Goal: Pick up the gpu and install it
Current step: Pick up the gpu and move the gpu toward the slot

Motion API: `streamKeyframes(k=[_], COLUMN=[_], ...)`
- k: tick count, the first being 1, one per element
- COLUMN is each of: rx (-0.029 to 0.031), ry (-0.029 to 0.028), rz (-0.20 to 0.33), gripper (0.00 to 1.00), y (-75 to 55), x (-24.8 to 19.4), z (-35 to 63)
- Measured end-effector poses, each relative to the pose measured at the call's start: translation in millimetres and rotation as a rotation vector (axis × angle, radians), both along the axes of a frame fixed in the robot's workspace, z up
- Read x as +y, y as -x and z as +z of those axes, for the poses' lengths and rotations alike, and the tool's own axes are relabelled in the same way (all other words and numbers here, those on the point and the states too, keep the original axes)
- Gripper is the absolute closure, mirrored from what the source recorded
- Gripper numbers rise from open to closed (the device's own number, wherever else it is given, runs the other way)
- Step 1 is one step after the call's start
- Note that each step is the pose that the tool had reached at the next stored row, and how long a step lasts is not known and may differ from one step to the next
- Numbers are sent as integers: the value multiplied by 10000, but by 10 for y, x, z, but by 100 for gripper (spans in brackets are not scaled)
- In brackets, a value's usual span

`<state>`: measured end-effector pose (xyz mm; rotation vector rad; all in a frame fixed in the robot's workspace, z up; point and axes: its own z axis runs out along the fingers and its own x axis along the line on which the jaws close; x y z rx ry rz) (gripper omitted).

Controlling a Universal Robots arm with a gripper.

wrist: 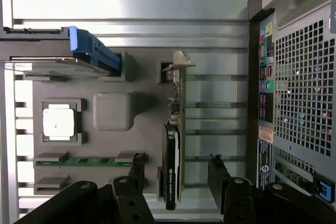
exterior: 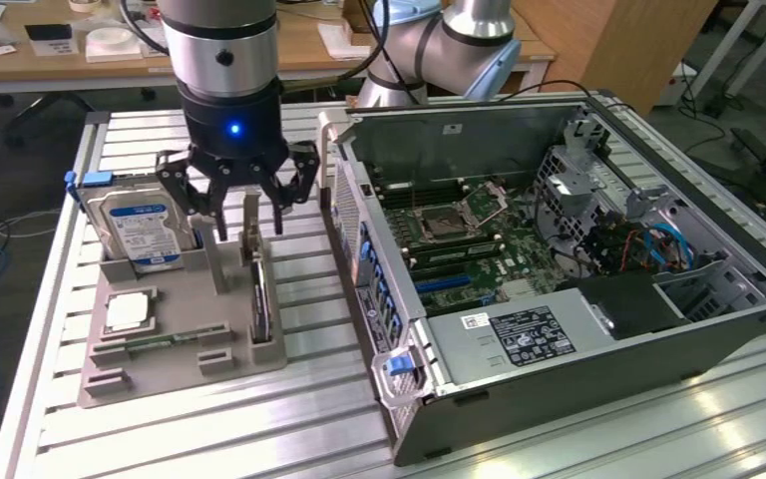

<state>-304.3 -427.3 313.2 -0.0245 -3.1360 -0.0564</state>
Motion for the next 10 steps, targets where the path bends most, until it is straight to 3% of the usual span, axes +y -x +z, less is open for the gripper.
streamKeyframes(k=[4,10], rx=[-1,0], ry=[-1,1], rz=[0,0], gripper=[40,40], y=[-15,-25], x=[-34,-40], z=[-18,-52])
